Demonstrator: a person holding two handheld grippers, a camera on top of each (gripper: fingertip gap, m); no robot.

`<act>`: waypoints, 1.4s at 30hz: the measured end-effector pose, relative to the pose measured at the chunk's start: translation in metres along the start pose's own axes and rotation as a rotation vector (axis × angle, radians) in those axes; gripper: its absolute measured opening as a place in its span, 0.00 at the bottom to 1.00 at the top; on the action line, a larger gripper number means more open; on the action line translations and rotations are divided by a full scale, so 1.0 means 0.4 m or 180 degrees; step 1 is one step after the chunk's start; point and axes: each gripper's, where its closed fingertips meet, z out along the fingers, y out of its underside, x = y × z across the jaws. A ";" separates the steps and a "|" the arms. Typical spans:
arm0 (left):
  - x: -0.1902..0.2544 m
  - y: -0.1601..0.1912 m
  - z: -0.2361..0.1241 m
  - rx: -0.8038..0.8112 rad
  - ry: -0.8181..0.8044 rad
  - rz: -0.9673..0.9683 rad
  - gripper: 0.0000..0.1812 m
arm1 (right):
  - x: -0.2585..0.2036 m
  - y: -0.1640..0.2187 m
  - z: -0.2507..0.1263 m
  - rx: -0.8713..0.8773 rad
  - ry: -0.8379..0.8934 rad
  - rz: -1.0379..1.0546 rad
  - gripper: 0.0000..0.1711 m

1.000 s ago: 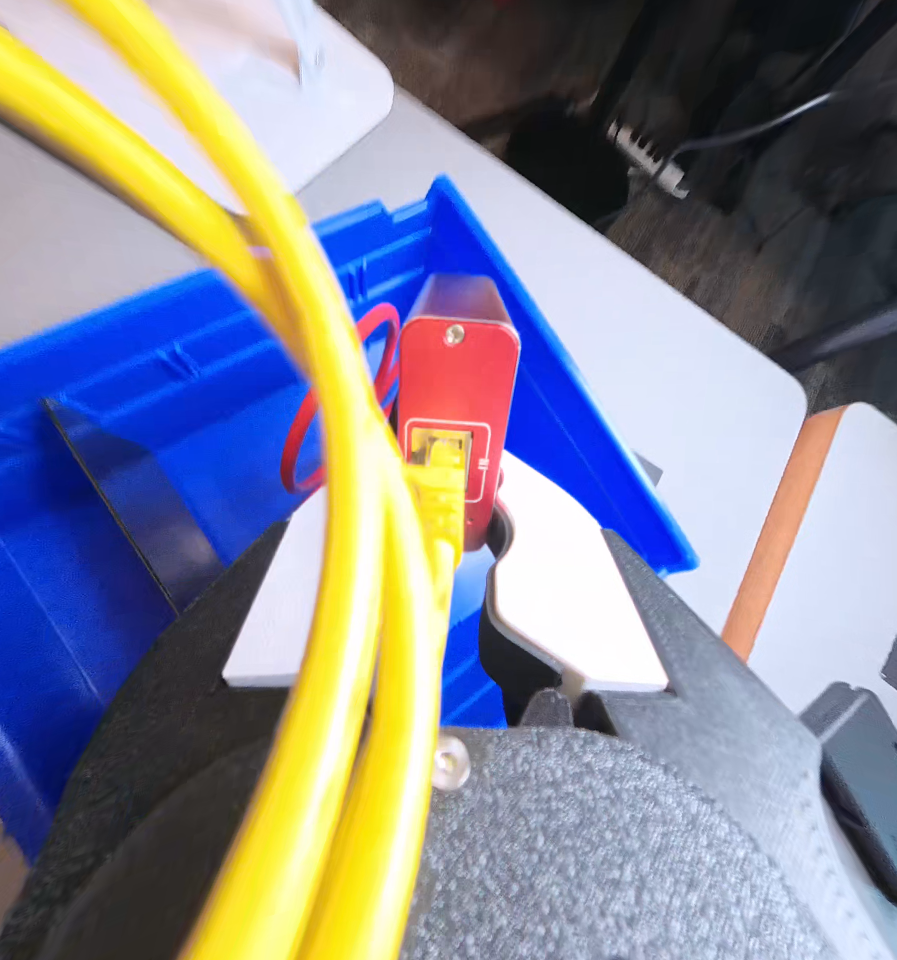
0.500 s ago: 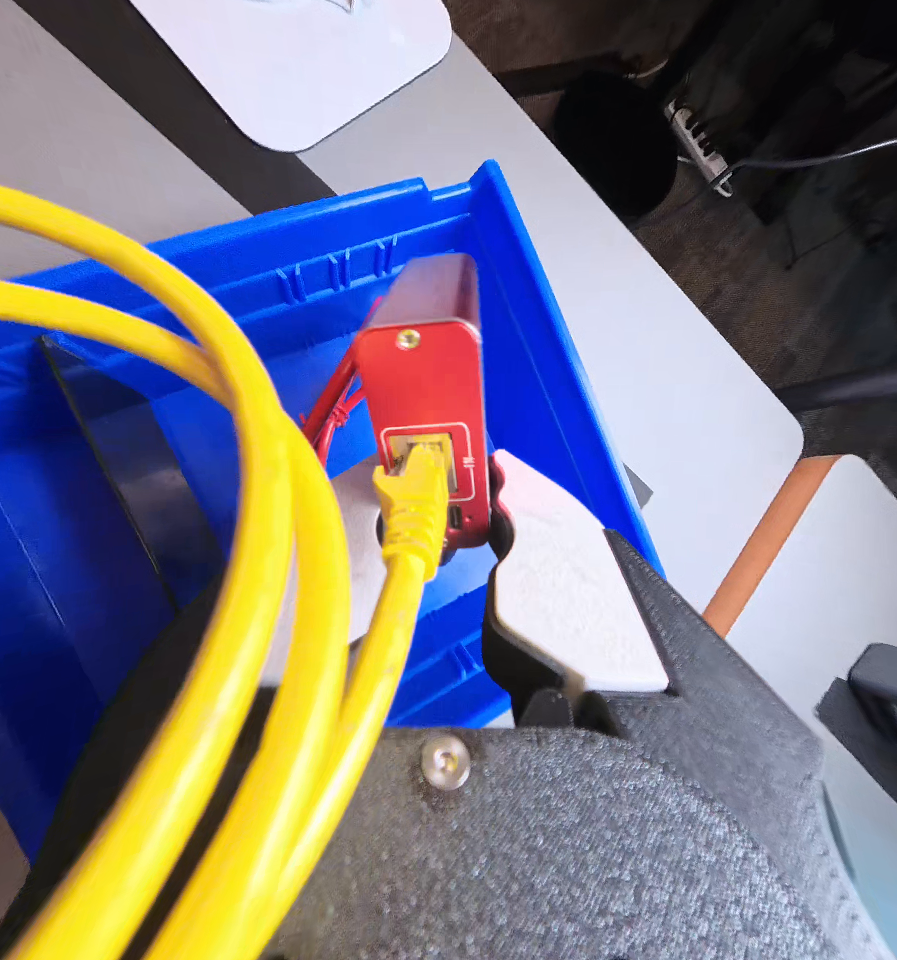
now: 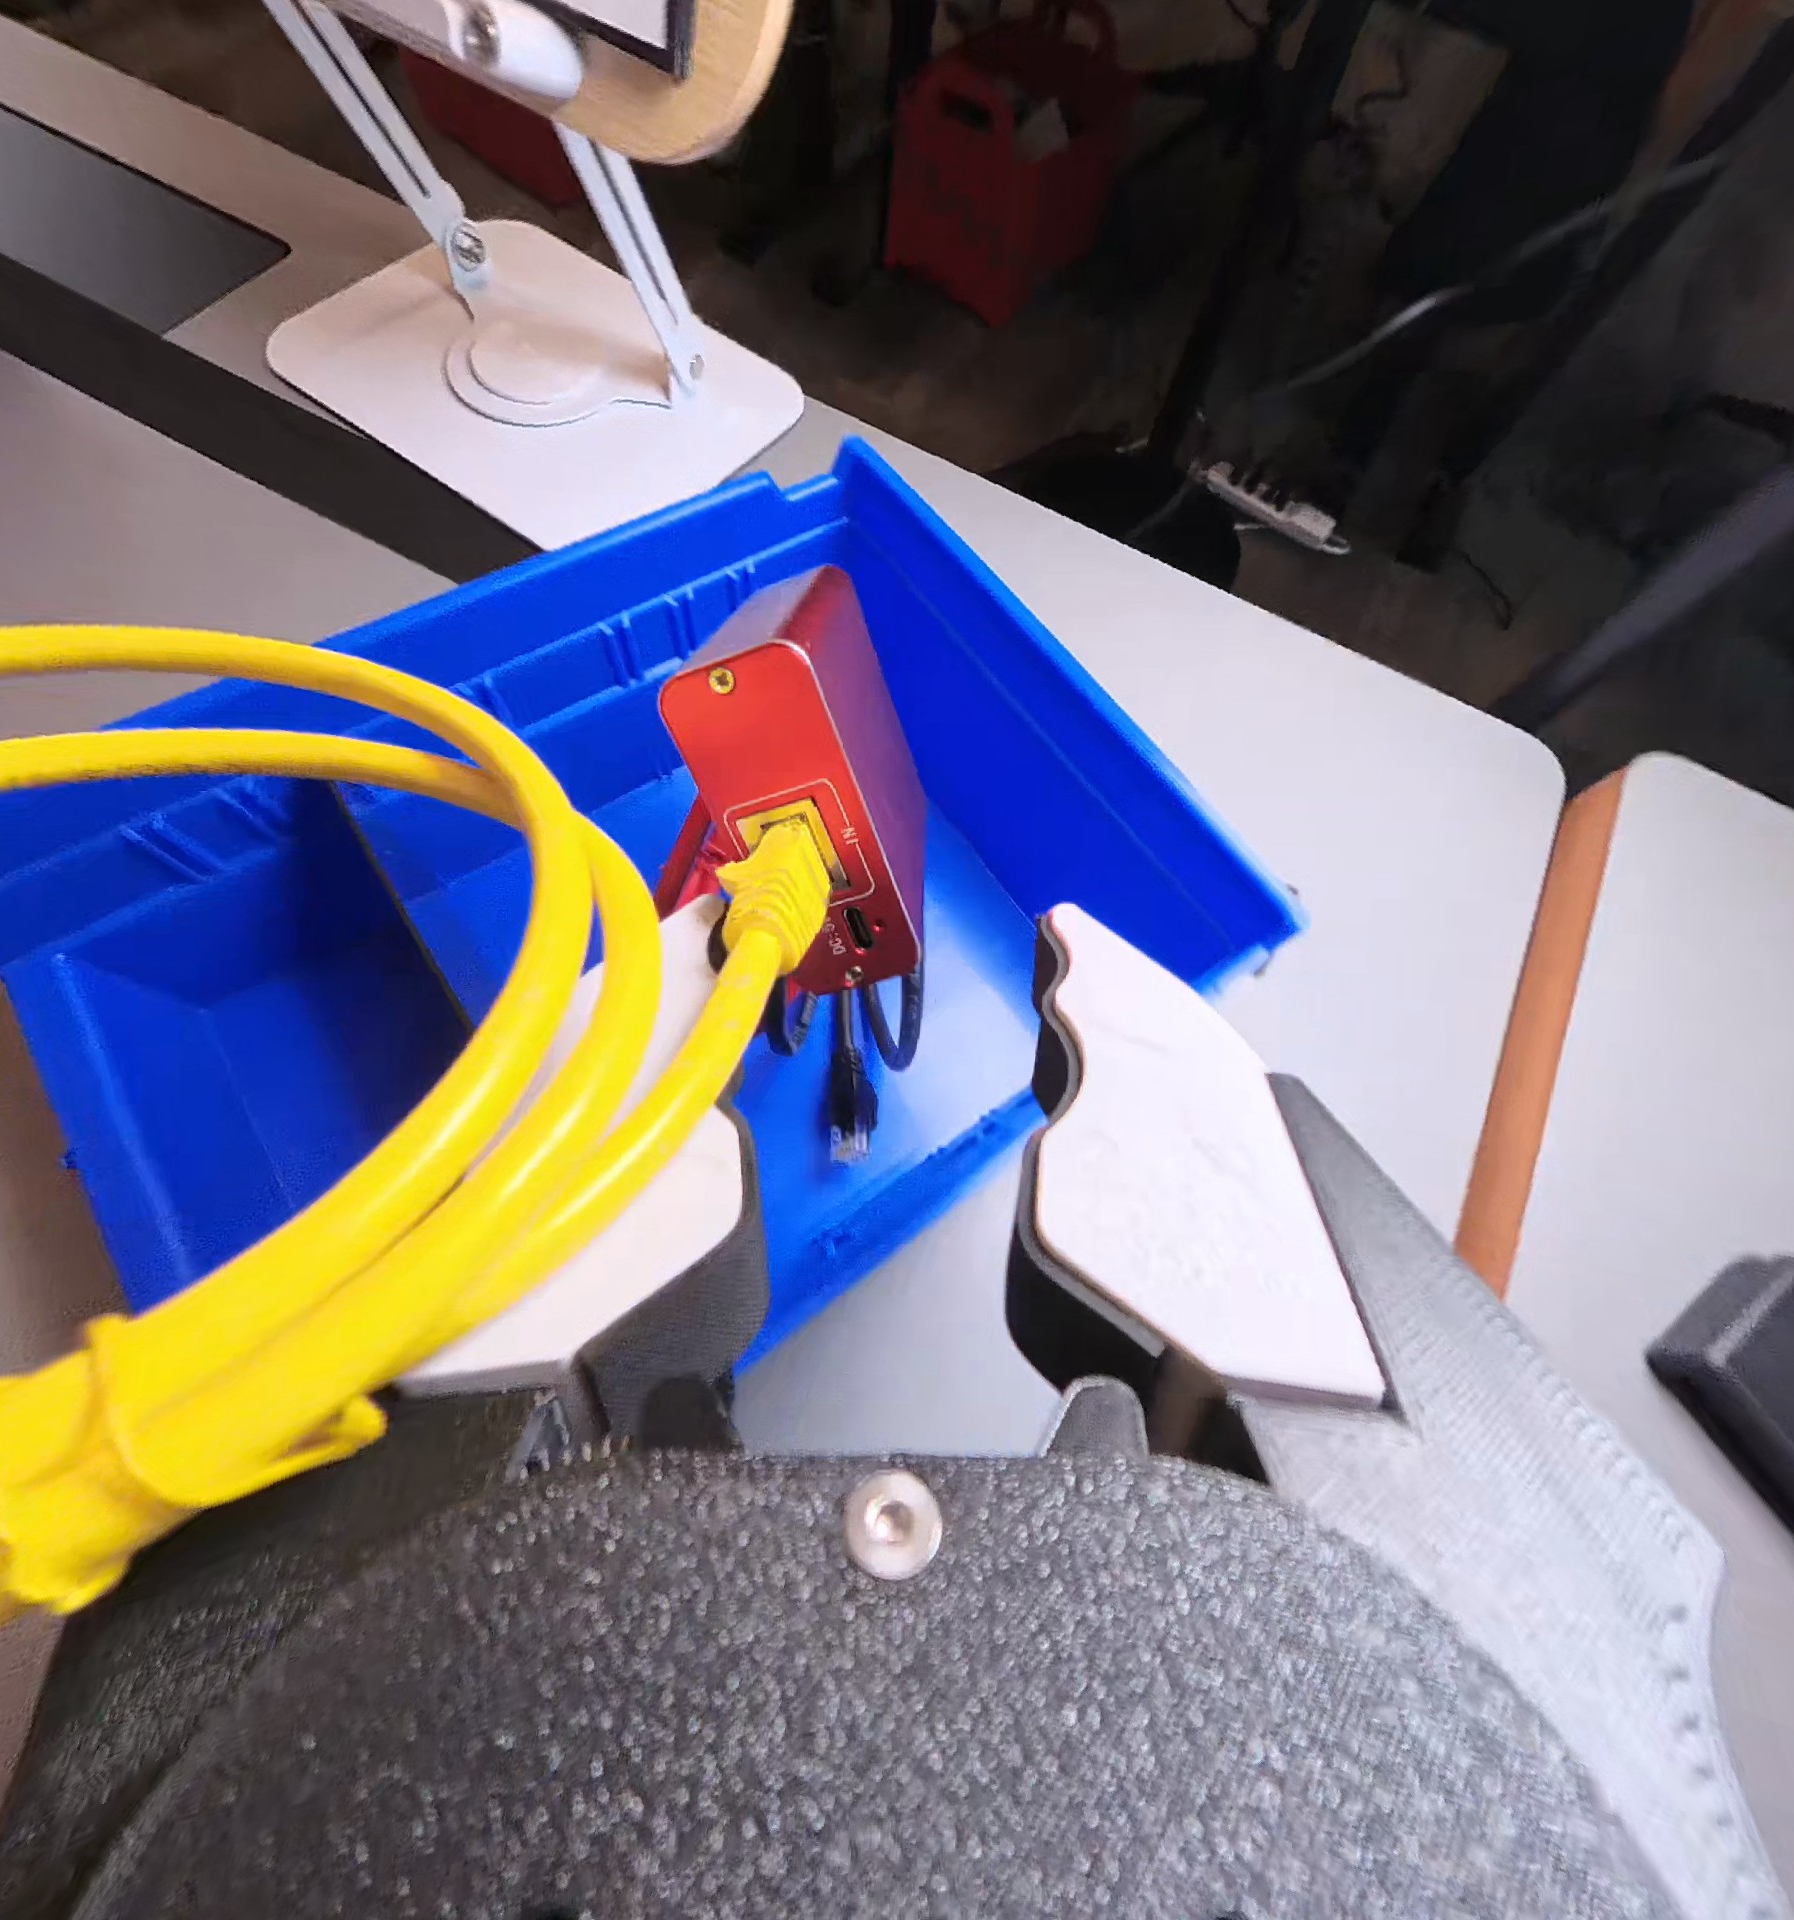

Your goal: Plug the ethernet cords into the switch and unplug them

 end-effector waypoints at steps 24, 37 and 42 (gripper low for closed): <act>-0.020 -0.049 -0.089 -0.0088 -0.0233 0.0494 0.19 | -0.074 0.112 -0.334 0.0704 0.0196 0.0336 0.22; -0.179 0.239 -0.142 -0.2341 -0.0520 0.1212 0.34 | -0.507 0.259 0.042 -0.1485 -0.0290 -0.2014 0.33; -0.183 0.259 -0.107 -0.2456 -0.0268 0.1492 0.17 | -0.514 0.274 0.122 -0.1756 -0.0378 -0.2429 0.16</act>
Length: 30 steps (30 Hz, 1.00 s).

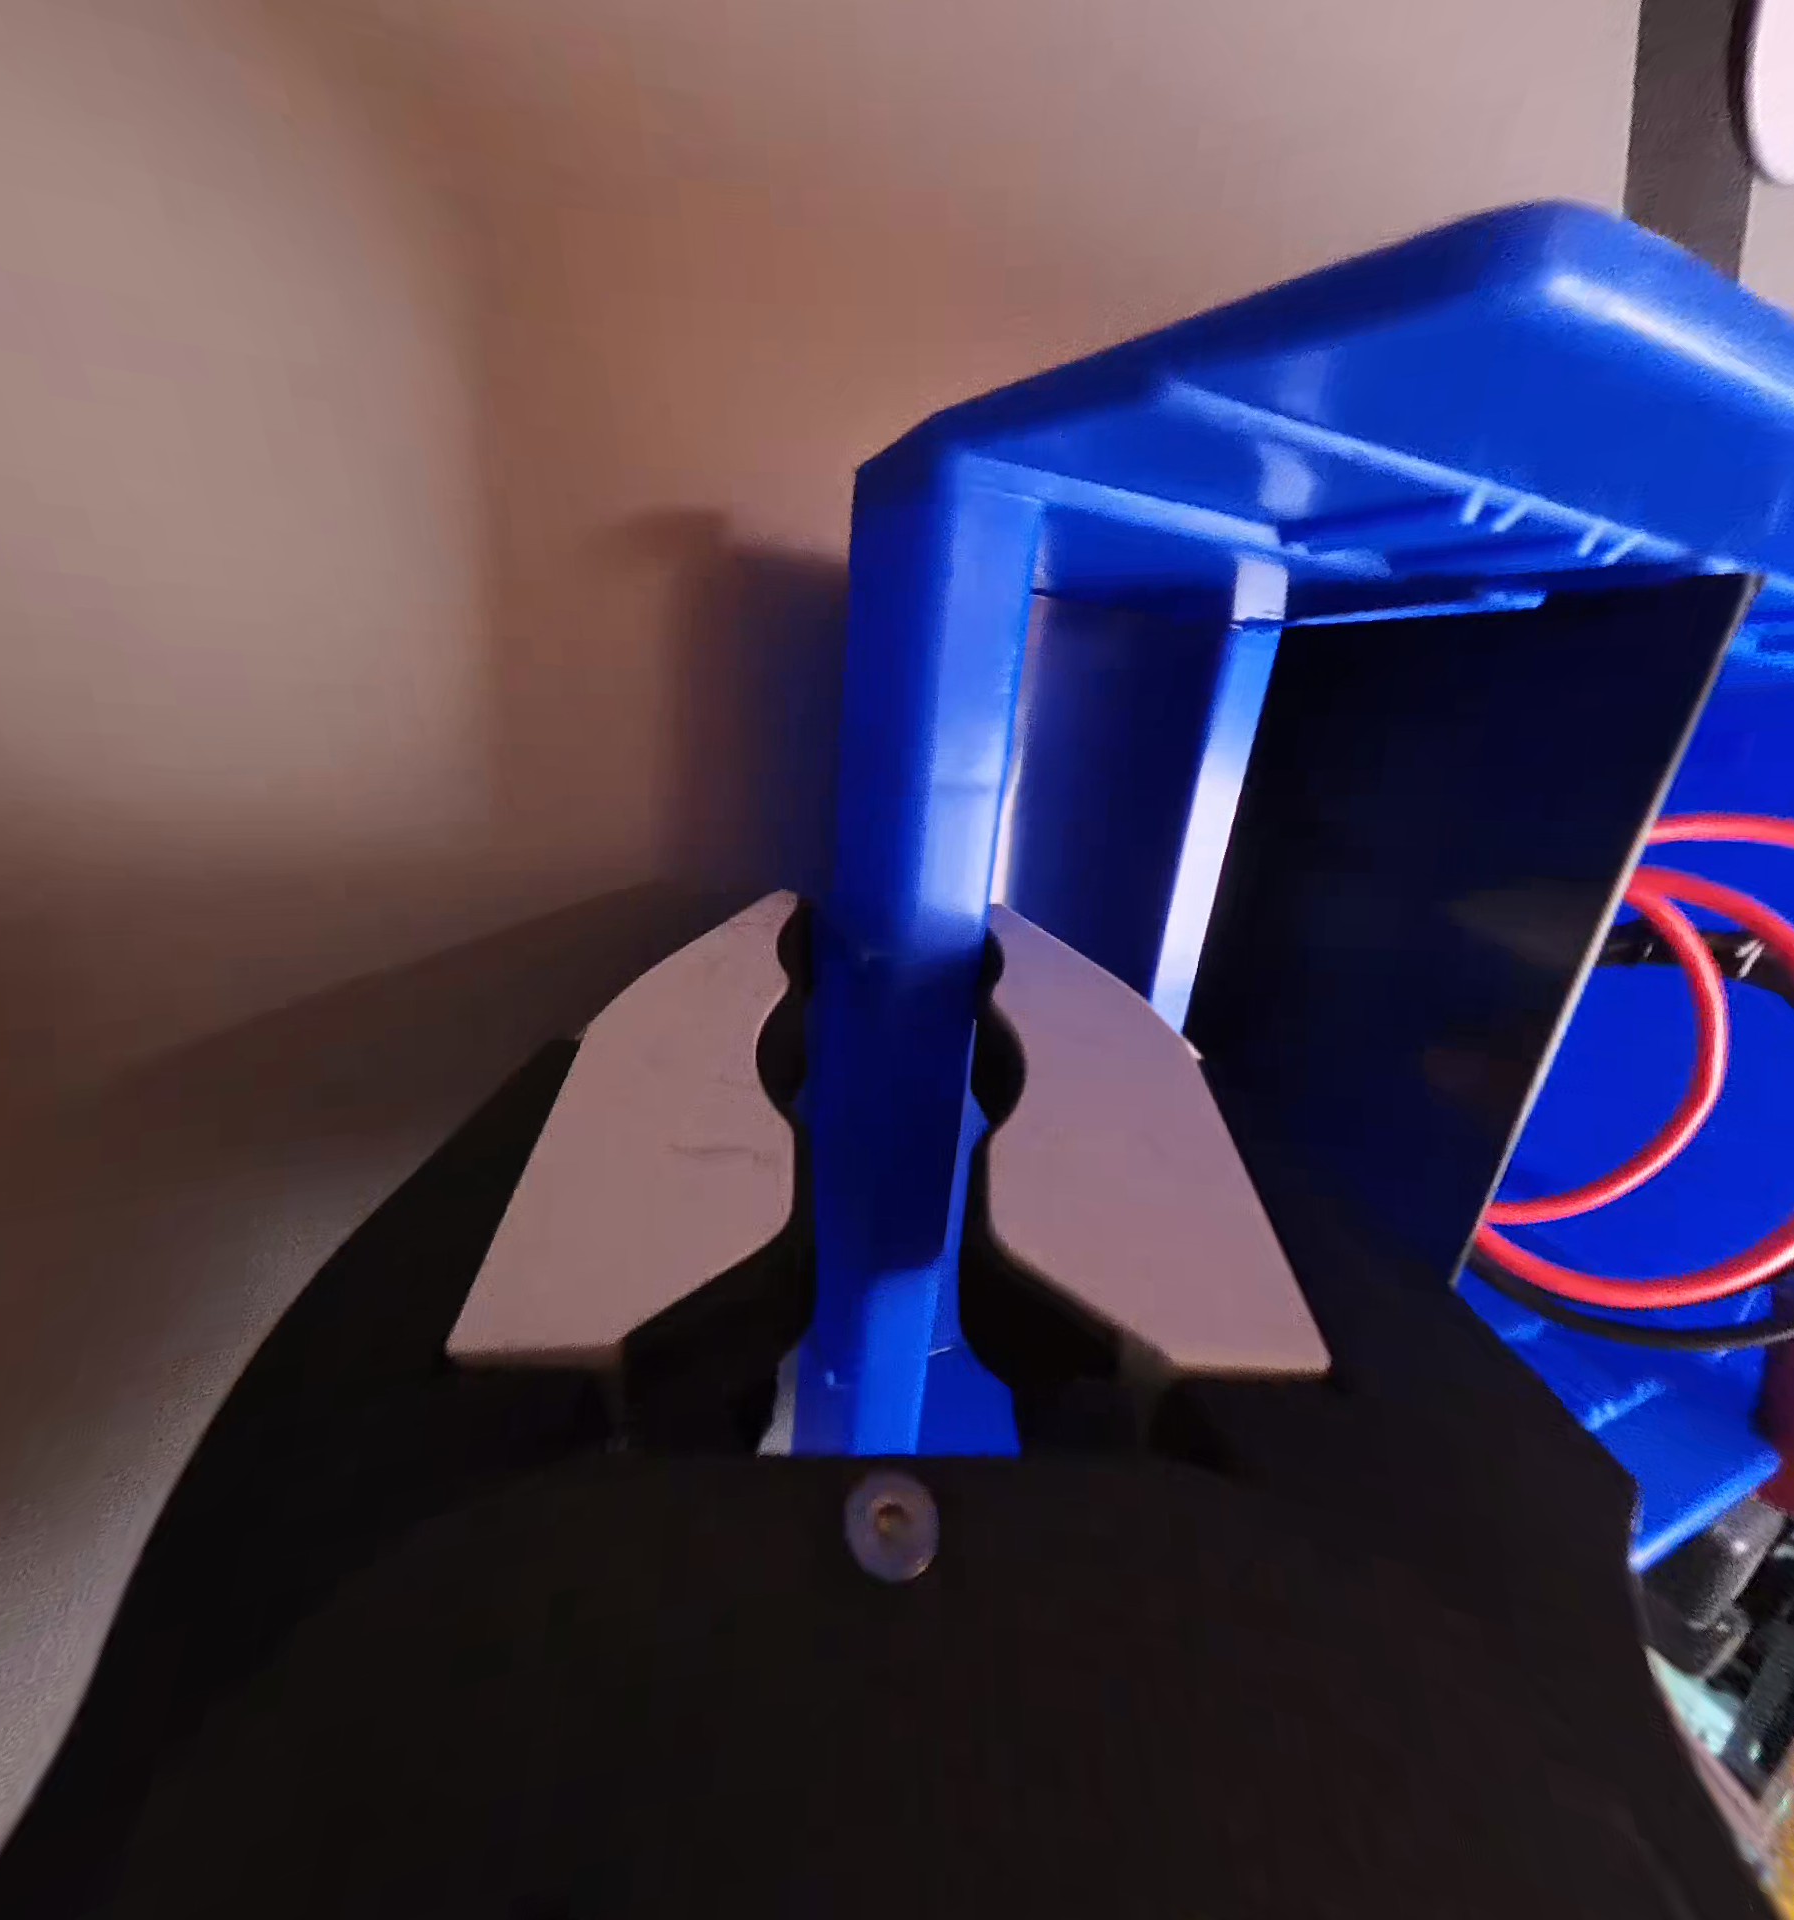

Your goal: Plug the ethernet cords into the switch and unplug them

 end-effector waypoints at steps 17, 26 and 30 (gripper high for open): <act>0.206 -0.346 0.043 0.0854 0.0085 0.1547 0.20 | -0.374 -0.111 -0.183 0.0710 -0.0103 -0.0733 0.22; 0.336 -0.395 -0.210 0.2227 0.1187 -0.0374 0.26 | -0.179 0.107 -0.442 0.2233 0.0924 0.1907 0.26; 0.445 -0.437 -0.231 0.2529 0.1336 -0.1309 0.34 | -0.131 0.182 -0.314 0.2156 0.0890 0.2723 0.35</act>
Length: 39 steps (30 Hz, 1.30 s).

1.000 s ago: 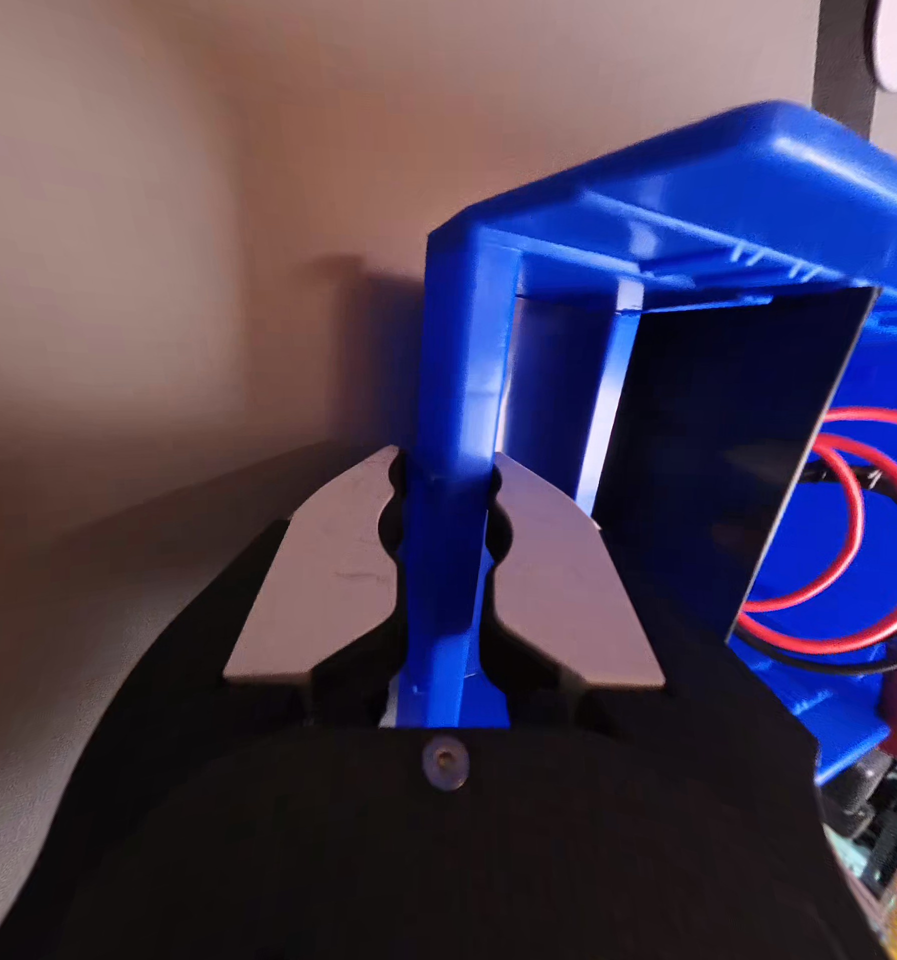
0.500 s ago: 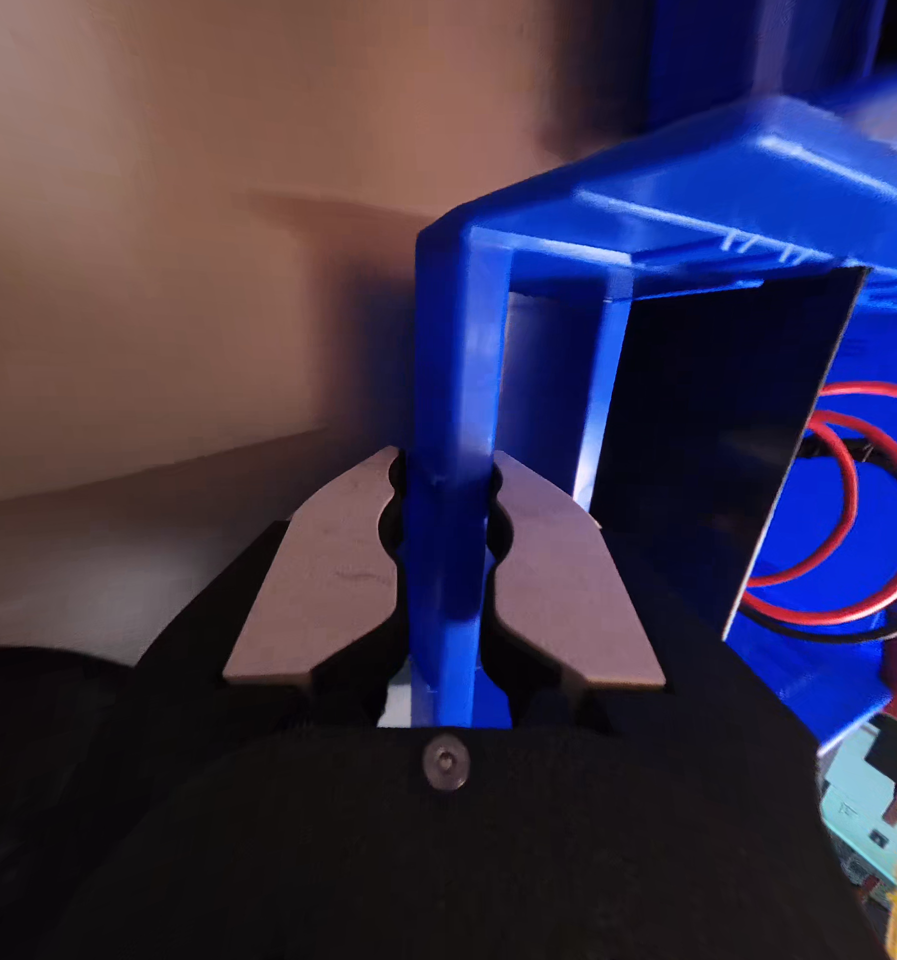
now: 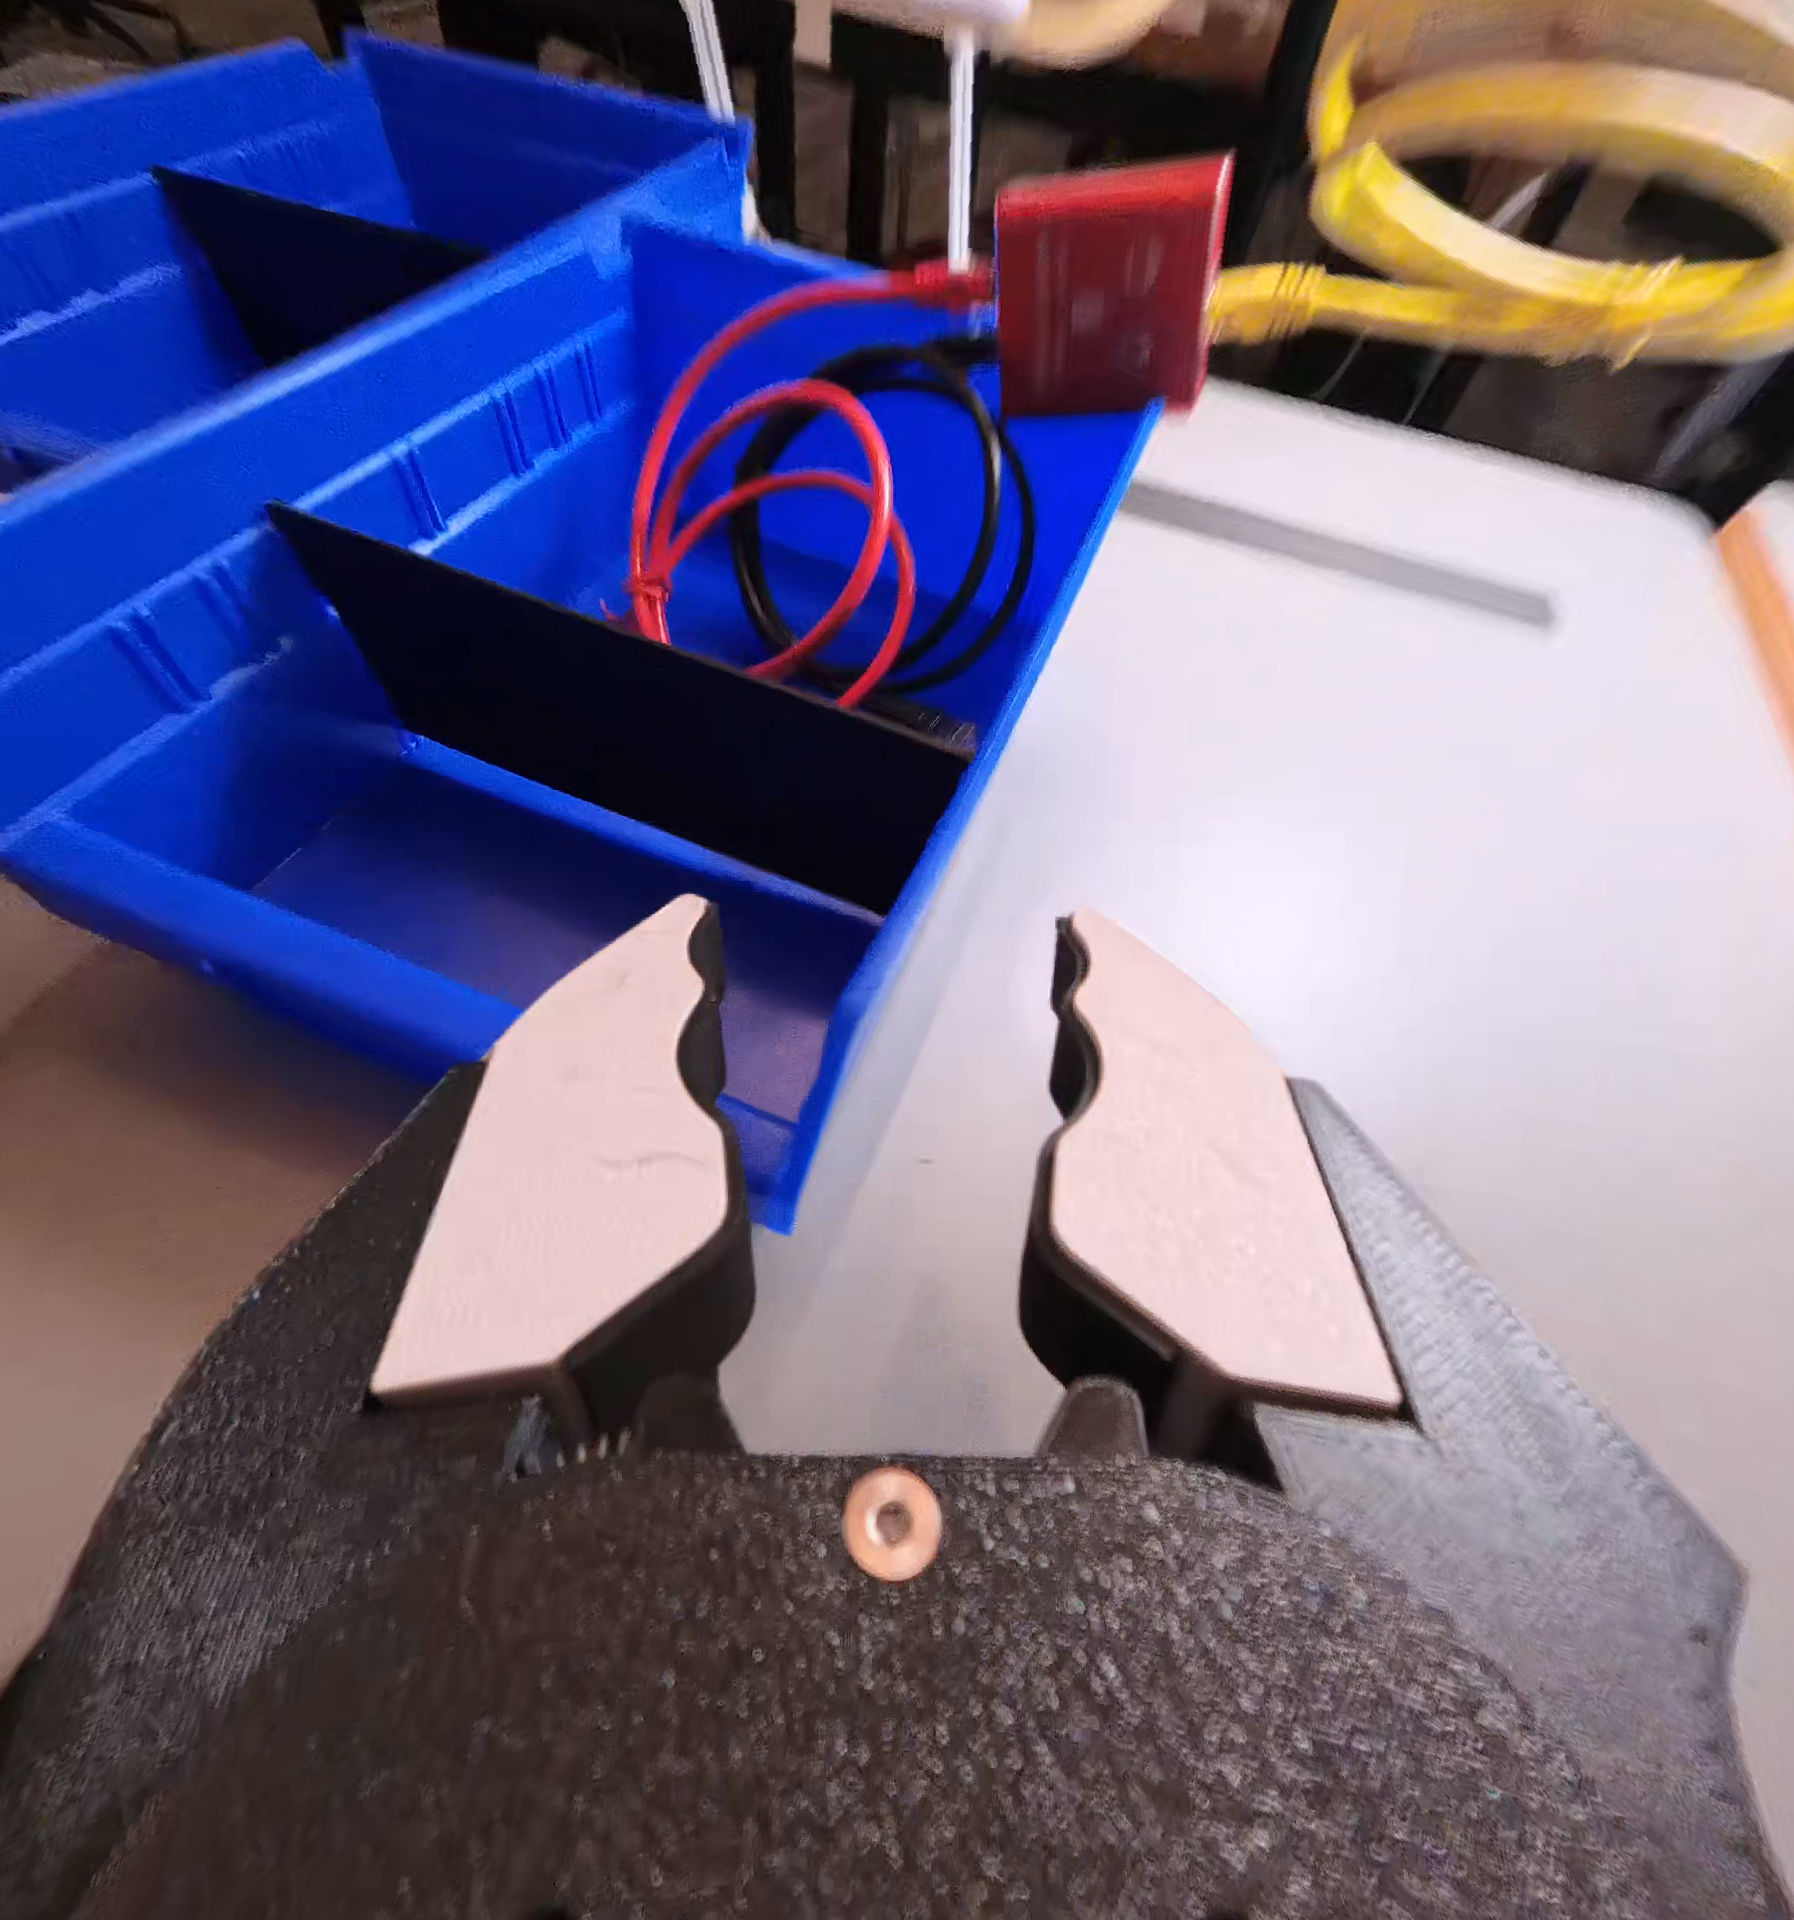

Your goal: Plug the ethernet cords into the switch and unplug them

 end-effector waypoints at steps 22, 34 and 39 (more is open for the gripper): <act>-0.005 -0.044 0.103 0.0325 -0.0918 0.0008 0.18 | 0.011 -0.015 0.021 0.0179 0.0637 0.0423 0.08; -0.076 -0.374 -0.330 0.1178 -0.1846 0.0677 0.14 | -0.248 -0.495 0.026 0.1064 -0.0050 0.0082 0.09; -0.187 -0.358 -0.565 0.1269 -0.2373 0.0508 0.13 | -0.481 -0.613 0.134 0.1052 -0.0538 -0.0109 0.10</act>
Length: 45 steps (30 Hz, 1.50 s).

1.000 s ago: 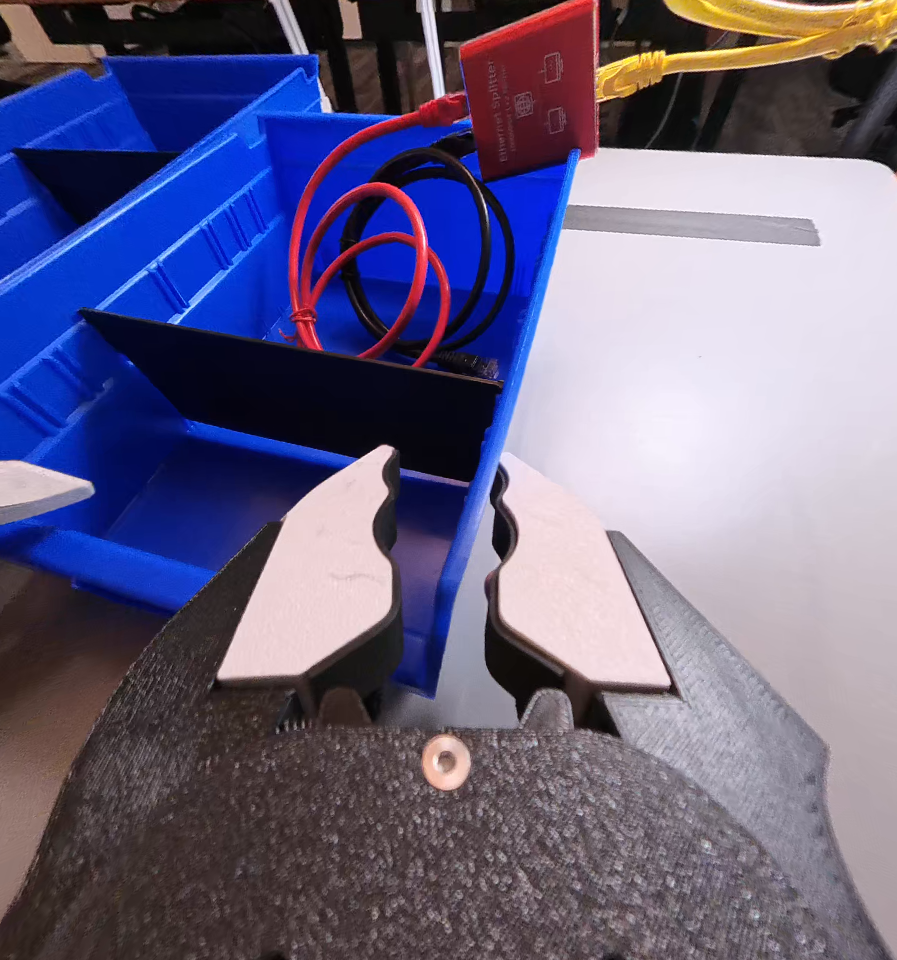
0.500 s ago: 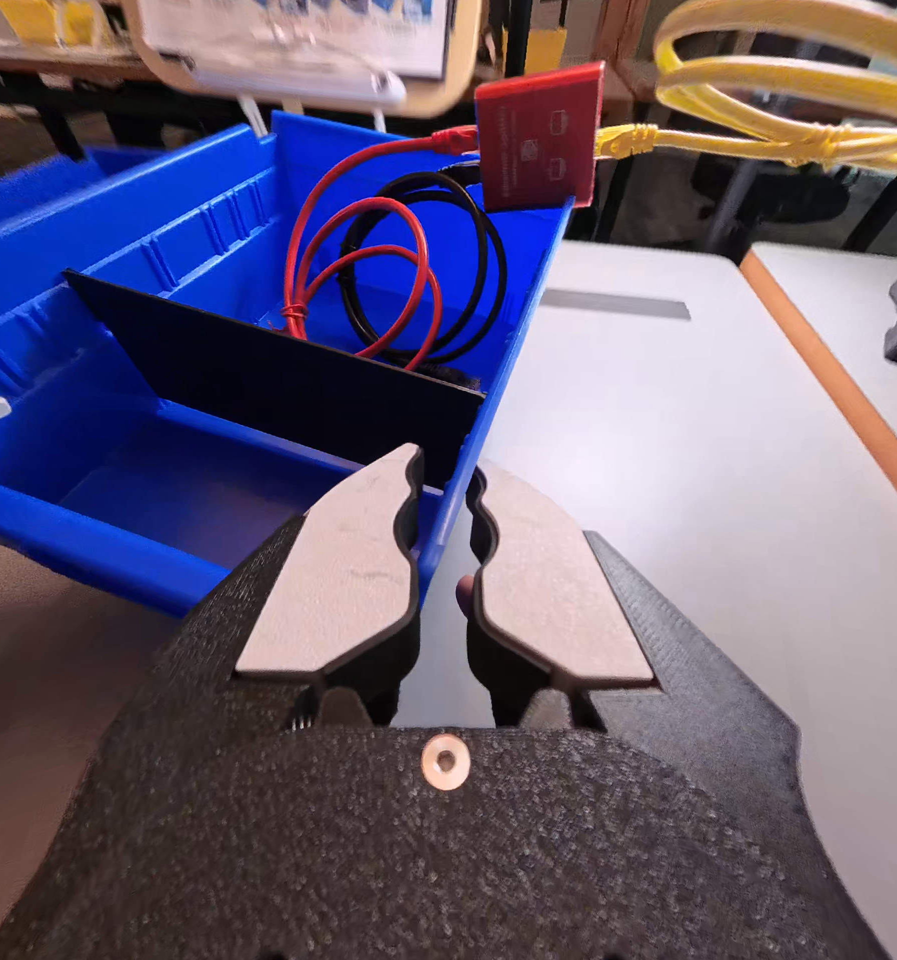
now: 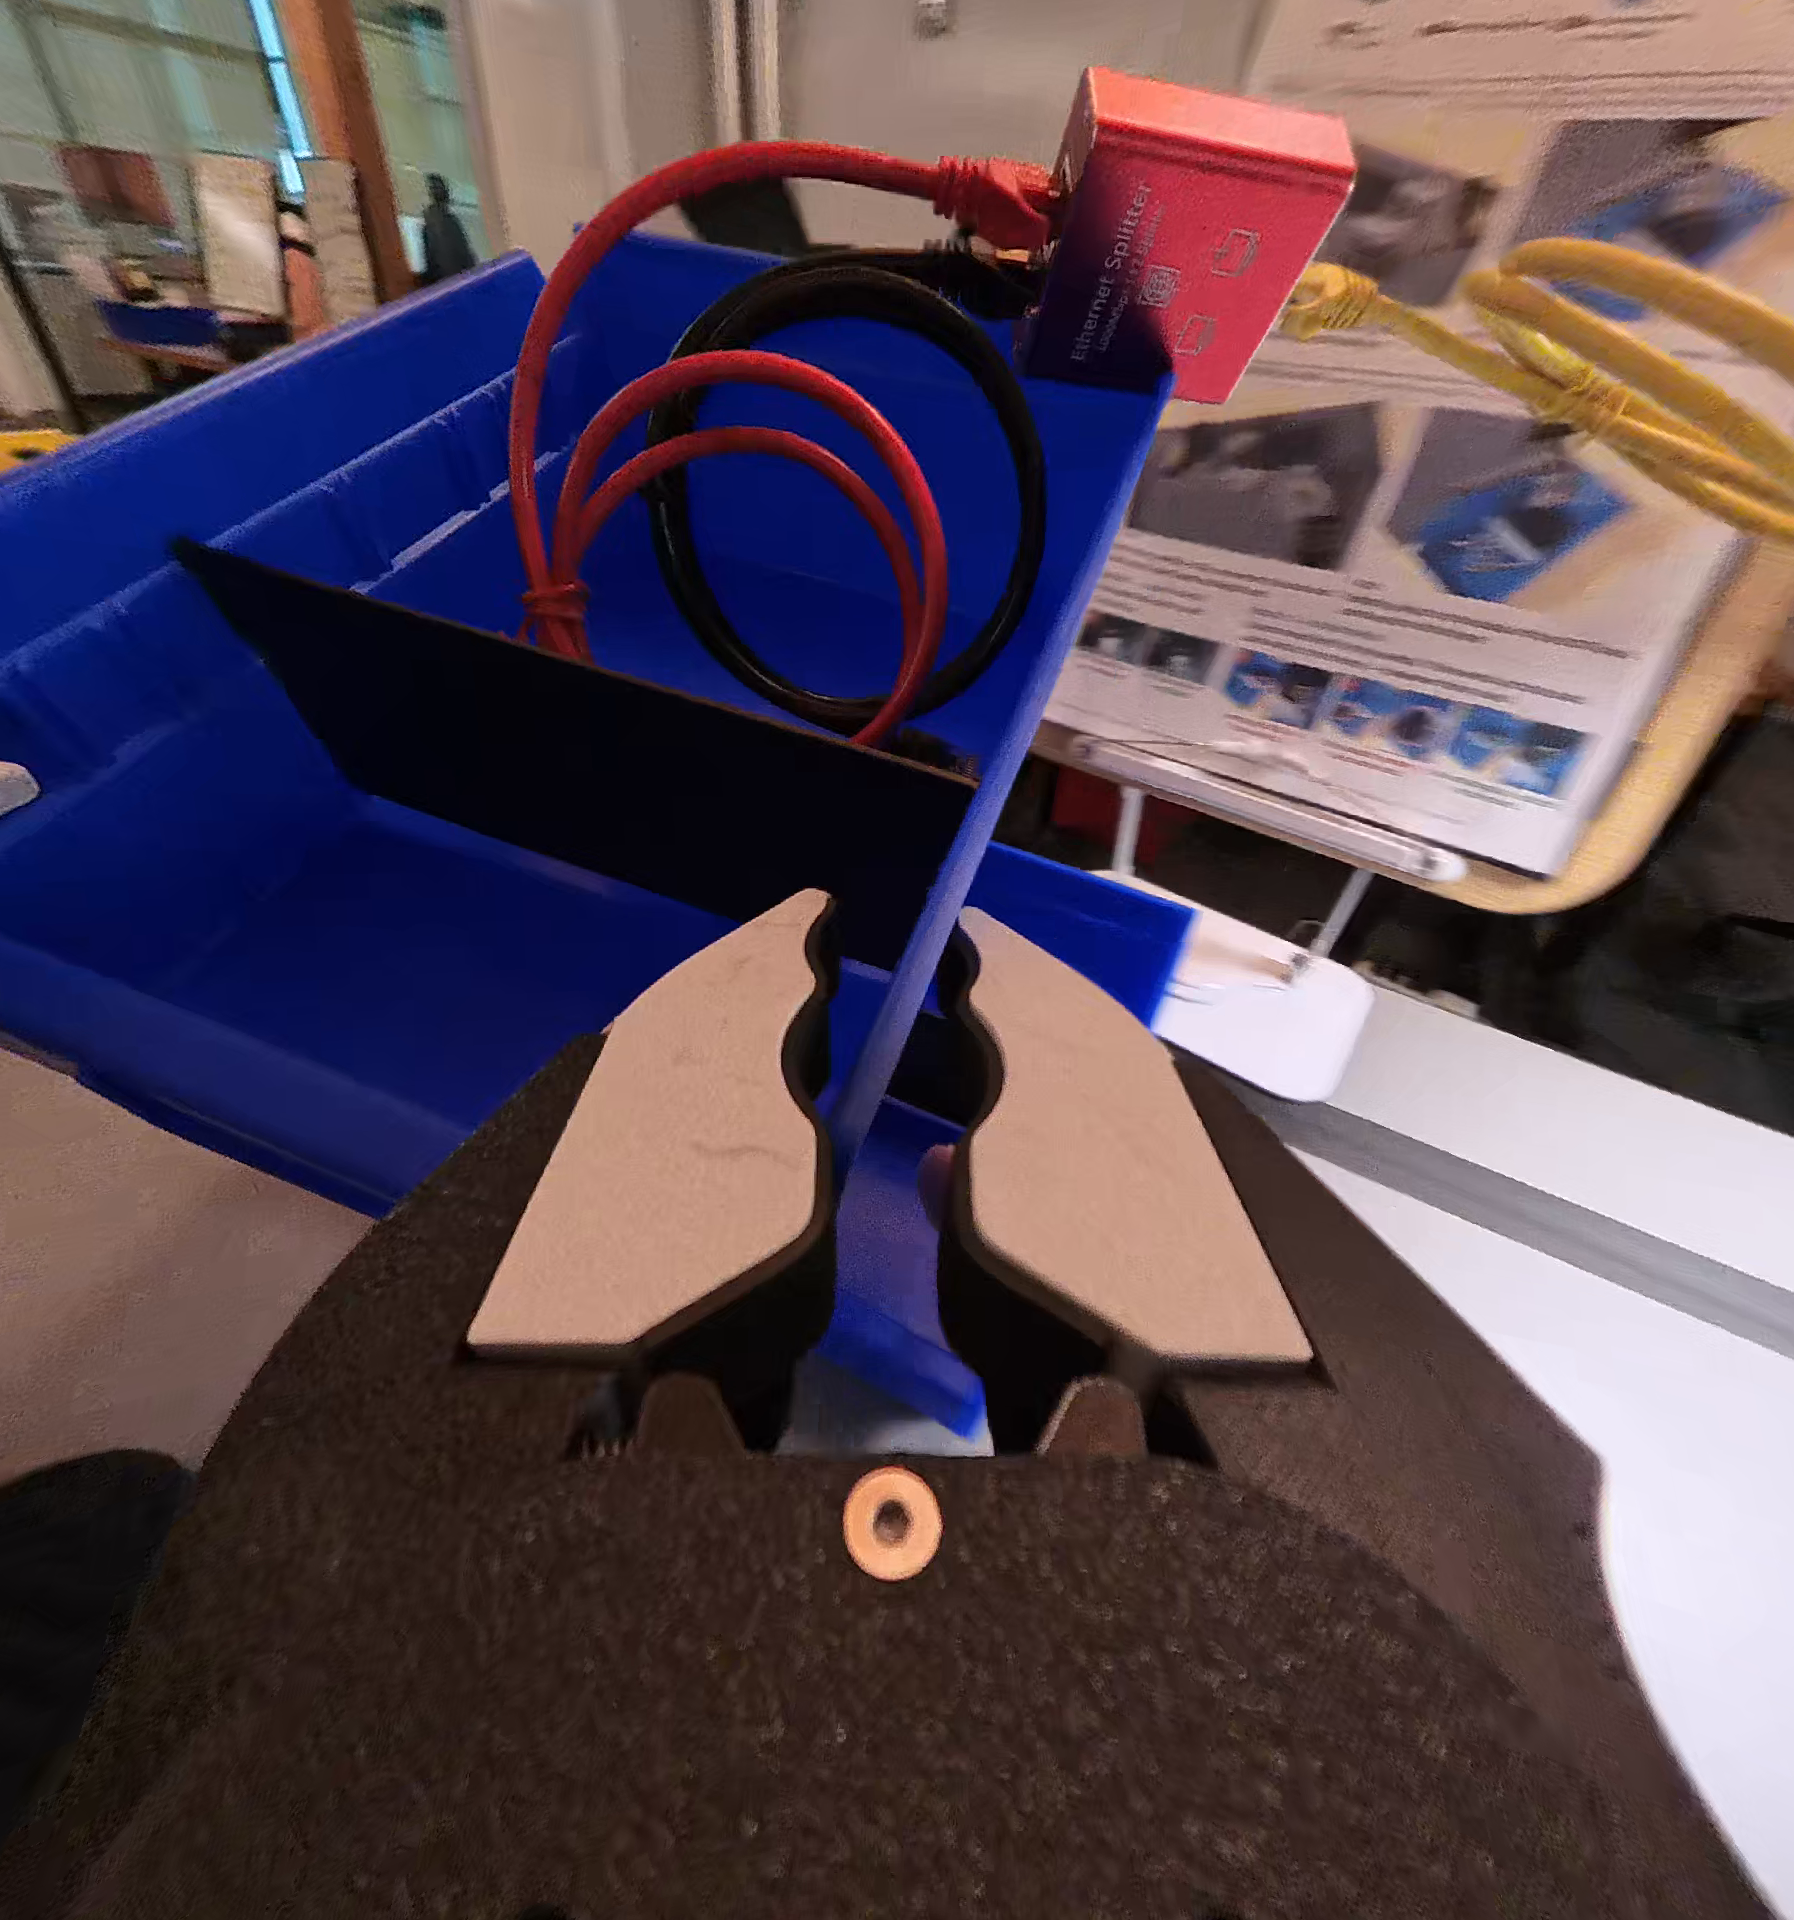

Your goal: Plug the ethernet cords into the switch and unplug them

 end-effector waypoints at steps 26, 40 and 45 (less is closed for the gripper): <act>-0.399 0.471 -0.154 -0.0801 -0.0544 -0.0122 0.19 | -0.395 0.409 0.259 -0.1025 -0.1197 -0.0118 0.20; -0.074 0.656 -0.064 -0.3221 0.1689 0.1913 0.28 | -0.186 0.627 0.255 -0.2624 -0.1807 -0.2495 0.30; -0.069 0.679 -0.045 -0.3383 0.1954 0.1666 0.16 | -0.141 0.641 0.200 -0.2658 -0.1846 -0.2364 0.19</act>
